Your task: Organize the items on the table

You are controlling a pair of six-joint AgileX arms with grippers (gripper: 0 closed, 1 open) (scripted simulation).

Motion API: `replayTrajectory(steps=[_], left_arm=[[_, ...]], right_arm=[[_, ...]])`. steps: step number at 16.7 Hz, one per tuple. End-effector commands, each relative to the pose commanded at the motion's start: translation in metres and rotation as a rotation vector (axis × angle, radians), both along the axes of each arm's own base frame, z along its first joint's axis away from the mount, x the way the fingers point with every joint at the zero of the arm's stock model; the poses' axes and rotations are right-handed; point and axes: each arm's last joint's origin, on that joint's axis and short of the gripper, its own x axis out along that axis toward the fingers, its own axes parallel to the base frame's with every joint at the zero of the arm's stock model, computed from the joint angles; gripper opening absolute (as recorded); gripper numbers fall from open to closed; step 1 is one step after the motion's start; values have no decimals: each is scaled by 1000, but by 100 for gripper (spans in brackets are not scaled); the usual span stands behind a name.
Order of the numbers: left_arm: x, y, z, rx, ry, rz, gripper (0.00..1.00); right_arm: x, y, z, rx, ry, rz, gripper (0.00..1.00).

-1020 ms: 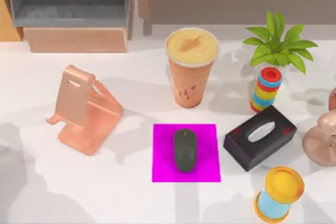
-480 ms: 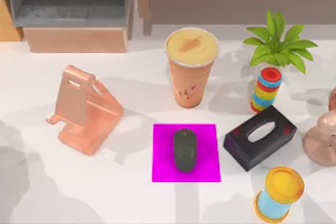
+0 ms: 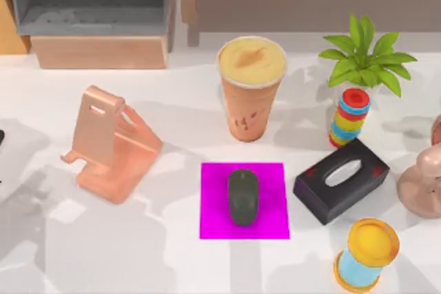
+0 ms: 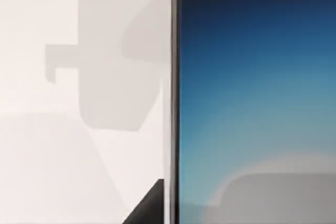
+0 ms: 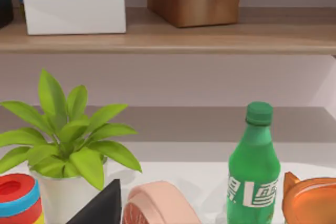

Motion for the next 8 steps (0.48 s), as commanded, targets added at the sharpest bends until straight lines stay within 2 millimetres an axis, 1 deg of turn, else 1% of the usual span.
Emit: replayTrajectory(steps=[4, 6, 8], left_arm=[[-9, -30, 14, -57, -189, -27, 0], [-15, -42, 18, -103, -264, -47, 0], [-22, -56, 27, -166, -374, -68, 0]], right_arm=[[0, 0, 0, 0, 0, 0, 100], [0, 0, 0, 0, 0, 0, 100], [0, 0, 0, 0, 0, 0, 100]])
